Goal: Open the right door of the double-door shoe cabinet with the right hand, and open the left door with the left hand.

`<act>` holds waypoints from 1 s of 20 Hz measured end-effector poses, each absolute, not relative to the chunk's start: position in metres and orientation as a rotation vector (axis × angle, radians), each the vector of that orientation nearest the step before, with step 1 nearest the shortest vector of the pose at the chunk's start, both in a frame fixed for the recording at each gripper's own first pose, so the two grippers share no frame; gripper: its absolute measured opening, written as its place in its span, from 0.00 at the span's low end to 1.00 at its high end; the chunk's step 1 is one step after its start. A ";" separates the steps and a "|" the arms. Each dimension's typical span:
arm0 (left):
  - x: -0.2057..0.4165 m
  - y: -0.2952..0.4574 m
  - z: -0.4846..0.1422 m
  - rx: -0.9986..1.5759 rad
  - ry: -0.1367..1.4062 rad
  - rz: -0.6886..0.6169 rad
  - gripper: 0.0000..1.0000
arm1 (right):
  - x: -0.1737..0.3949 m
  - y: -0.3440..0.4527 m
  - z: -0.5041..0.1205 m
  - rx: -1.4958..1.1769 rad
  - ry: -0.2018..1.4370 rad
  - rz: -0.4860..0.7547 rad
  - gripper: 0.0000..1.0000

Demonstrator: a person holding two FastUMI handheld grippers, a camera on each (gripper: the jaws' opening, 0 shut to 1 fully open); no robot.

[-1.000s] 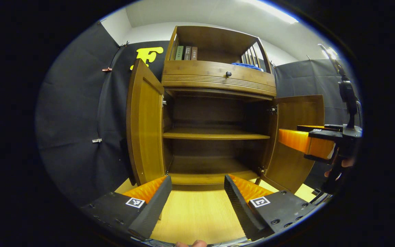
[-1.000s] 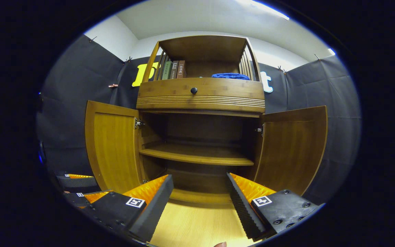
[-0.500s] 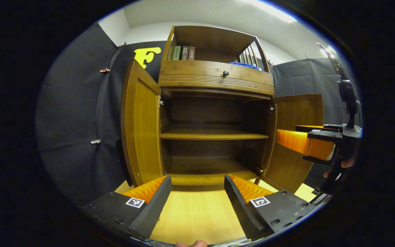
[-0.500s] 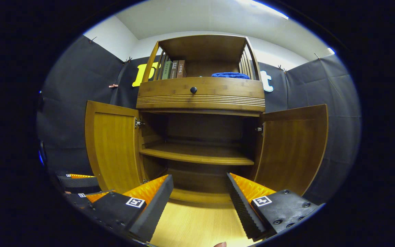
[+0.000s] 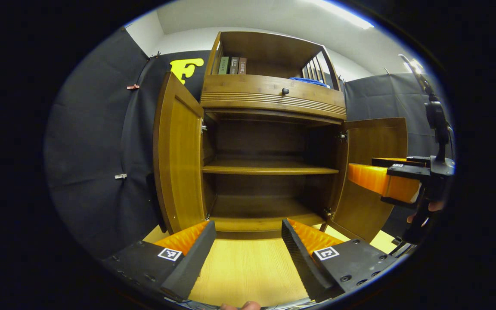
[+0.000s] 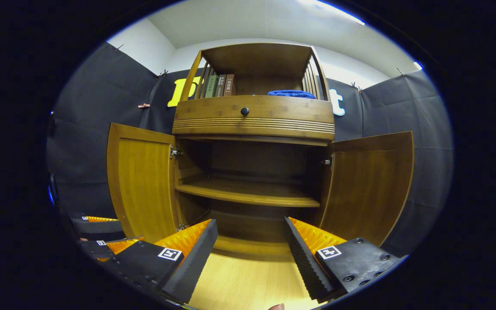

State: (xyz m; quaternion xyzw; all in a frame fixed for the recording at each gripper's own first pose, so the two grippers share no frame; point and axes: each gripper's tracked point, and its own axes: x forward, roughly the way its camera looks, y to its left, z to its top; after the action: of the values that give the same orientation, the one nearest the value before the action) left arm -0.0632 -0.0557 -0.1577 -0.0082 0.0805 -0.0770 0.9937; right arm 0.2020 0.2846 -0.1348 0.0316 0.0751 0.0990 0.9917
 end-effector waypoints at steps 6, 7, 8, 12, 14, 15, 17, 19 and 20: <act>-0.065 -0.052 -0.160 -0.015 0.164 -0.150 0.95 | 0.200 0.287 -0.135 0.060 0.151 0.198 0.96; -0.065 -0.052 -0.160 -0.015 0.163 -0.150 0.96 | 0.200 0.287 -0.136 0.059 0.152 0.200 0.96; -0.064 -0.051 -0.159 -0.014 0.163 -0.149 0.96 | 0.201 0.288 -0.136 0.060 0.154 0.201 0.96; -0.065 -0.052 -0.162 -0.013 0.167 -0.151 0.95 | 0.200 0.288 -0.137 0.060 0.155 0.199 0.96; -0.065 -0.053 -0.162 -0.011 0.168 -0.152 0.96 | 0.200 0.287 -0.137 0.060 0.156 0.196 0.96; -0.065 -0.054 -0.163 -0.011 0.169 -0.152 0.96 | 0.200 0.286 -0.137 0.061 0.158 0.196 0.96; -0.065 -0.054 -0.163 -0.012 0.166 -0.154 0.96 | 0.201 0.286 -0.137 0.062 0.155 0.194 0.96; -0.063 -0.055 -0.162 -0.016 0.166 -0.153 0.95 | 0.201 0.286 -0.138 0.059 0.153 0.195 0.96; -0.061 -0.055 -0.162 -0.017 0.166 -0.152 0.95 | 0.201 0.286 -0.138 0.057 0.153 0.197 0.96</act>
State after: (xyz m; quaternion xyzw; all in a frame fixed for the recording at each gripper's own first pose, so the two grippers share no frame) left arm -0.0615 -0.0550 -0.1623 -0.0087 0.0830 -0.0759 0.9936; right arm 0.2013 0.2862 -0.1380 0.0285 0.0763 0.0984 0.9918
